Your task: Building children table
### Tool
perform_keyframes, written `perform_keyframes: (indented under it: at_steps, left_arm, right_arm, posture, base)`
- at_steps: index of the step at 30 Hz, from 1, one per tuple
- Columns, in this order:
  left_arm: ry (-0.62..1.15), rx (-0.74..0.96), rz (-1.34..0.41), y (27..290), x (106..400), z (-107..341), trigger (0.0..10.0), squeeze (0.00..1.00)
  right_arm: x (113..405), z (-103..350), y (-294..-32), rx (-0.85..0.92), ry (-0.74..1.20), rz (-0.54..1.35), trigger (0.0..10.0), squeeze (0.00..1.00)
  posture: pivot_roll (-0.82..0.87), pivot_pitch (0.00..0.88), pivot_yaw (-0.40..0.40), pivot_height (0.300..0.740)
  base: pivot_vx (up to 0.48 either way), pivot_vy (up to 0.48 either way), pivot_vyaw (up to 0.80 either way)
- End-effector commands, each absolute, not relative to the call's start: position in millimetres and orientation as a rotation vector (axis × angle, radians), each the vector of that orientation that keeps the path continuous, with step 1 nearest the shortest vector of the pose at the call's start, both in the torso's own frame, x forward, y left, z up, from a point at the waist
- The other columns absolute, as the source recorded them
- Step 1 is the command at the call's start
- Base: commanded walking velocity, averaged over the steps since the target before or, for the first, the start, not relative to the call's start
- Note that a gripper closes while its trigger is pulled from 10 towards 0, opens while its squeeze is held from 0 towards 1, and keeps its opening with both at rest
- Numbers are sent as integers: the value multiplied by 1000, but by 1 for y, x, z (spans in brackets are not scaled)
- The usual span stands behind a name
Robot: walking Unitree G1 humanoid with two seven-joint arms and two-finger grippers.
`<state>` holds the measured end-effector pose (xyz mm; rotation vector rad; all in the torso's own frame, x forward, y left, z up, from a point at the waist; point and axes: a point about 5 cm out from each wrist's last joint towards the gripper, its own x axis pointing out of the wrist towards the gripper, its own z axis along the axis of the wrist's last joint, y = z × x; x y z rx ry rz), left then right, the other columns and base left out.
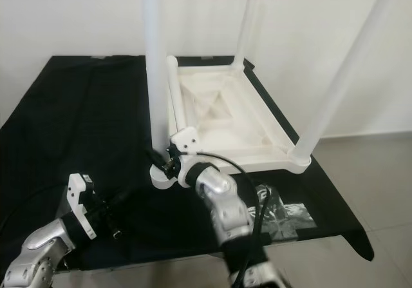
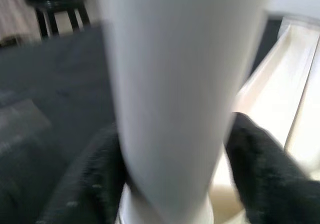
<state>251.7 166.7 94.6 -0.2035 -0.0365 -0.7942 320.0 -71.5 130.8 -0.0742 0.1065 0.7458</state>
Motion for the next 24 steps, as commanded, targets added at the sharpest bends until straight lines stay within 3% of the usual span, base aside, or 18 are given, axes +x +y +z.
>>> perform_keyframes:
  at_steps: [1, 2, 3, 4, 5, 6, 7, 8, 13, 19, 20, 21, 24]
  left_arm:
    - [-35, -206, -794, 165, 251, 94, 10000, 0]
    - [-35, -206, -794, 165, 251, 94, 10000, 0]
    - [-36, -205, -794, 165, 252, 94, 10000, 0]
    - [-37, -204, -793, 164, 252, 95, 10000, 0]
    - [-38, -204, -793, 164, 253, 95, 10000, 0]
    - [-38, -203, -793, 164, 253, 95, 10000, 0]
    - [-38, -203, -793, 164, 253, 95, 10000, 0]
    - [-37, -203, -793, 164, 253, 95, 10000, 0]
    - [-34, -203, -793, 164, 253, 95, 10000, 0]
    - [-30, -203, -792, 164, 253, 94, 10000, 0]
    - [-29, -202, -792, 164, 253, 94, 10000, 0]
    - [-28, -202, -792, 165, 253, 93, 10000, 0]
    - [-25, -202, -792, 166, 253, 93, 10000, 0]
  right_arm:
    - [320, 137, -71, -65, 107, 841, 10000, 1000]
    - [320, 137, -71, -65, 107, 841, 10000, 1000]
    - [323, 151, -75, -75, 59, 957, 10000, 1000]
    - [329, 165, -80, -117, 14, 1065, 10000, 867]
    - [332, 175, -85, -149, -14, 1134, 10000, 867]
    - [336, 181, -88, -167, -31, 1168, 10000, 282]
    - [336, 181, -88, -167, -31, 1168, 10000, 282]
    - [341, 184, -90, -173, -19, 1213, 10000, 0]
    - [352, 186, -94, -196, 47, 1323, 10000, 0]
    - [365, 186, -98, -170, 120, 1309, 10000, 0]
    - [366, 187, -99, -160, 130, 1315, 941, 0]
    - [367, 187, -101, -150, 137, 1329, 0, 0]
    - [367, 186, -107, -129, 142, 1354, 0, 0]
  posture:
    - [9, 43, -73, 740]
    - [9, 43, -73, 740]
    - [11, 43, -73, 740]
    - [16, 40, -72, 740]
    - [16, 40, -72, 740]
    - [20, 40, -73, 740]
    - [20, 40, -73, 740]
    - [26, 35, -71, 740]
    - [36, 31, -72, 740]
    - [52, 29, -75, 740]
    - [57, 28, -74, 740]
    - [60, 27, -70, 740]
    - [67, 28, -69, 740]
  base:
    - [0, 0, 0]
    - [0, 0, 0]
    - [0, 0, 0]
    - [0, 0, 0]
    - [0, 0, 0]
    - [0, 0, 0]
    - [0, 0, 0]
    - [0, 0, 0]
    - [0, 0, 0]
    - [0, 0, 0]
    - [0, 0, 0]
    - [0, 0, 0]
    - [0, 0, 0]
